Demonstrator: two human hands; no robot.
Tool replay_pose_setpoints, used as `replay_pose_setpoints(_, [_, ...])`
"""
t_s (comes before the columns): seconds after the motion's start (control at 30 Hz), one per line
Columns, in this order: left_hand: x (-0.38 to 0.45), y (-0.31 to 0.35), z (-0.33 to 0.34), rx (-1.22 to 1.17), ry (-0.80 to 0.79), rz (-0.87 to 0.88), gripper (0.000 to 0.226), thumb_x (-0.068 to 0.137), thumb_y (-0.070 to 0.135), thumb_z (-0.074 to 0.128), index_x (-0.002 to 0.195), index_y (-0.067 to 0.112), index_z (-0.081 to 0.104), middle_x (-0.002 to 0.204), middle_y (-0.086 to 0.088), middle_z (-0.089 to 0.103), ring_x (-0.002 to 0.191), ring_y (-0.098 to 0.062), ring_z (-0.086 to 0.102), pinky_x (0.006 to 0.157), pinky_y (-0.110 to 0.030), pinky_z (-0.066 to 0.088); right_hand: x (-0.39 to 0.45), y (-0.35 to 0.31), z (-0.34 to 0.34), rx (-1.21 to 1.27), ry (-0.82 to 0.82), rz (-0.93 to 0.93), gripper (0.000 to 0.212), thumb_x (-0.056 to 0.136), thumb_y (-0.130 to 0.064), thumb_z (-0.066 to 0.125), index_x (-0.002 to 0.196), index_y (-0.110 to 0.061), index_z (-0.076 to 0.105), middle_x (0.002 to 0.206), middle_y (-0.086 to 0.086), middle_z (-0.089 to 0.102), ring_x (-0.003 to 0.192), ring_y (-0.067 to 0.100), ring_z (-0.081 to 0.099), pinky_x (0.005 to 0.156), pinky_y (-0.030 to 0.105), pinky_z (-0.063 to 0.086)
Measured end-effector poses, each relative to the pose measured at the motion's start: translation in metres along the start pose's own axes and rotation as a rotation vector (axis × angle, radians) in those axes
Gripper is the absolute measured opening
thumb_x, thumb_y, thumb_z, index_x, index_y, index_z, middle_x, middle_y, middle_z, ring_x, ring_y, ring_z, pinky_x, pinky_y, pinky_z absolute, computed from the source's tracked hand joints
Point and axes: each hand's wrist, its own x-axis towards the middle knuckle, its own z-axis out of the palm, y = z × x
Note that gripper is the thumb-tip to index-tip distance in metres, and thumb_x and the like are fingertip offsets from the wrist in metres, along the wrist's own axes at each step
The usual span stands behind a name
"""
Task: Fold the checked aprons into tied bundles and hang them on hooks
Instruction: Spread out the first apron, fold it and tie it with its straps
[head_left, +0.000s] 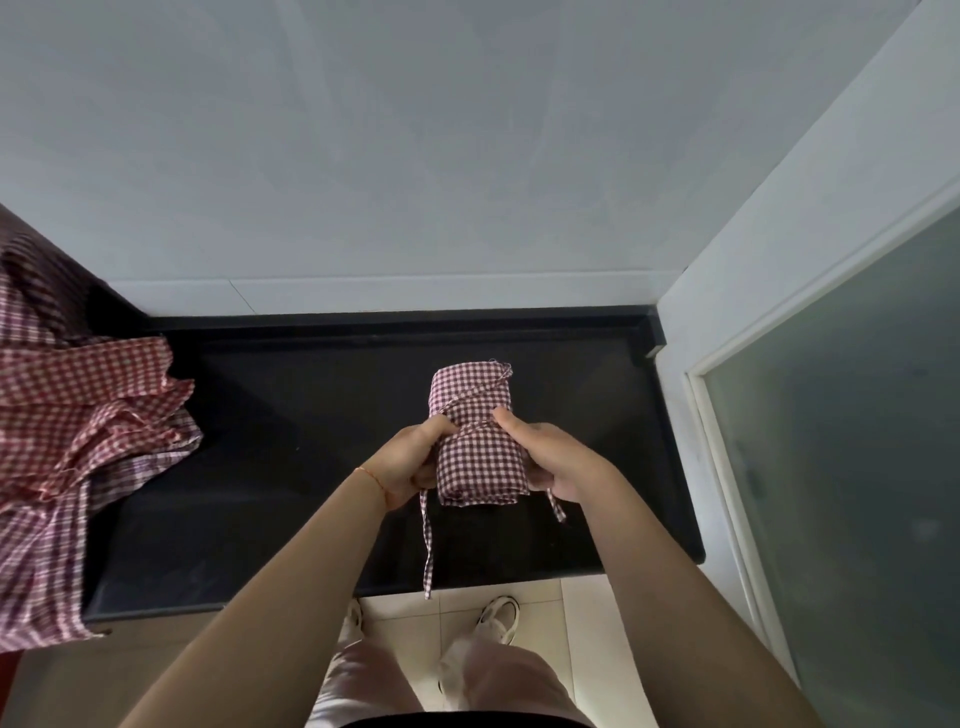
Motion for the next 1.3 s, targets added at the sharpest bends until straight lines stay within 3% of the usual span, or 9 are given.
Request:
replay_pose_setpoints(0.17, [-0.003,0.016,0.008,-0.212,-0.179,0.185,0.058,0.087,0.06,0.059,0.112,0.008,0.067,0.101,-0.013,0.067,0.086,-0.026,0.062,0.083,-0.033,0.048,-0.001,-0.002,-0.008,0.438,-0.149,-0.143,0.049,0.066,-0.046,0.088,0.097,-0.01,0.077,0.109,0.01,0.066,0.091,0.02,0.057,0.104,0.036,0.043])
replay_pose_setpoints(0.3, [0.0,0.016,0.02,-0.366,-0.179,0.293,0.031,0.099,0.036,0.051,0.104,0.007,0.06,0.082,-0.003,0.051,0.071,-0.016,0.039,0.077,-0.034,0.035,0.001,-0.006,-0.006,0.7,-0.178,-0.222,0.039,0.081,-0.043,0.075,0.095,-0.006,0.075,0.061,0.0,0.042,0.049,0.009,0.034,0.054,0.021,0.033])
replay_pose_setpoints(0.4, [0.001,0.01,0.029,-0.355,-0.135,0.338,0.021,0.101,0.016,0.045,0.095,0.007,0.062,0.076,0.0,0.056,0.071,-0.016,0.042,0.081,-0.036,0.037,-0.001,-0.01,0.0,0.777,-0.181,-0.259,0.043,0.088,-0.046,0.068,0.1,-0.005,0.073,0.053,-0.001,0.036,0.044,0.008,0.031,0.049,0.02,0.033])
replay_pose_setpoints(0.53, [0.004,0.014,0.044,-0.253,0.026,0.277,0.037,0.102,0.018,0.047,0.13,-0.003,0.057,0.125,-0.023,0.063,0.115,-0.036,0.061,0.103,-0.047,0.049,0.006,-0.011,0.007,0.679,-0.091,-0.265,0.06,0.063,-0.06,0.084,0.099,-0.012,0.08,0.072,0.006,0.046,0.062,0.014,0.042,0.073,0.026,0.04])
replay_pose_setpoints(0.63, [0.01,0.017,0.049,-0.16,0.153,0.2,0.037,0.1,0.011,0.052,0.134,-0.004,0.054,0.125,-0.029,0.06,0.116,-0.036,0.06,0.105,-0.05,0.048,0.001,-0.012,0.011,0.589,-0.027,-0.212,0.054,0.062,-0.062,0.082,0.085,-0.013,0.081,0.089,0.019,0.061,0.075,0.018,0.049,0.094,0.032,0.043])
replay_pose_setpoints(0.8, [0.001,0.017,0.038,-0.11,0.208,0.115,0.026,0.098,0.006,0.054,0.123,0.01,0.06,0.114,-0.012,0.07,0.101,-0.025,0.068,0.085,-0.037,0.058,-0.006,-0.017,0.006,0.55,0.015,-0.159,0.064,0.081,-0.059,0.069,0.115,-0.004,0.067,0.065,0.003,0.049,0.056,0.013,0.041,0.06,0.025,0.032])
replay_pose_setpoints(0.93, [-0.007,0.014,0.008,-0.224,0.209,0.023,0.03,0.1,0.022,0.055,0.126,0.008,0.061,0.119,-0.012,0.069,0.109,-0.026,0.065,0.096,-0.04,0.051,-0.01,-0.015,-0.002,0.436,0.022,-0.148,0.041,0.096,-0.051,0.057,0.104,-0.012,0.063,0.062,-0.001,0.049,0.047,0.008,0.036,0.047,0.021,0.027])
replay_pose_setpoints(1.13, [-0.002,0.015,0.004,-0.081,-0.04,-0.028,0.074,0.076,0.05,0.078,0.137,0.017,0.051,0.128,-0.009,0.065,0.119,-0.03,0.062,0.099,-0.048,0.052,0.003,-0.002,0.017,0.187,-0.024,-0.12,0.037,0.092,-0.056,0.06,0.113,-0.026,0.057,0.108,0.003,0.07,0.087,0.019,0.069,0.081,0.034,0.059])
replay_pose_setpoints(1.3, [0.001,0.002,-0.004,-0.068,-0.044,-0.022,0.066,0.076,0.029,0.08,0.135,0.015,0.052,0.127,-0.011,0.066,0.117,-0.031,0.063,0.098,-0.047,0.052,0.005,0.002,0.003,-0.115,-0.077,0.001,0.06,0.087,-0.069,0.057,0.101,-0.01,0.056,0.077,0.001,0.057,0.054,0.008,0.043,0.049,0.021,0.028])
